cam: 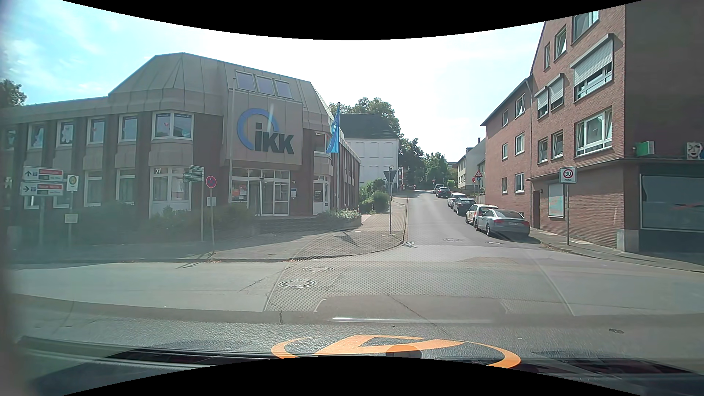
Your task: Follow the waypoints while adhering to traffic rules and regulations
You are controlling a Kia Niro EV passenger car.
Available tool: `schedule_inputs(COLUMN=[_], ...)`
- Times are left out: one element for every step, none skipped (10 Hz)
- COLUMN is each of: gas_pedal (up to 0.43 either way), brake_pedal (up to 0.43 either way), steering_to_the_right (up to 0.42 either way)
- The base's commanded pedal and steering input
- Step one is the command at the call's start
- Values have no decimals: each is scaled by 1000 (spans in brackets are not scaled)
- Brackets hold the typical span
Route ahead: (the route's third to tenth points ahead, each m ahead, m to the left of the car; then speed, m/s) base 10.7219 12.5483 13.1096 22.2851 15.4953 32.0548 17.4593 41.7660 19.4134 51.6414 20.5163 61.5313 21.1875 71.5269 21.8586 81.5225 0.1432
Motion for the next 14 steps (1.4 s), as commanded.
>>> schedule_inputs(gas_pedal=[0,0,0,0,0,0,39,67,67,67,67,67,67,67], brake_pedal=[12,0,0,0,0,0,0,0,0,0,0,0,0,0], steering_to_the_right=[-51,-51,-54,-59,-66,-75,-83,-92,-105,-126,-147,-183,-220,-252])
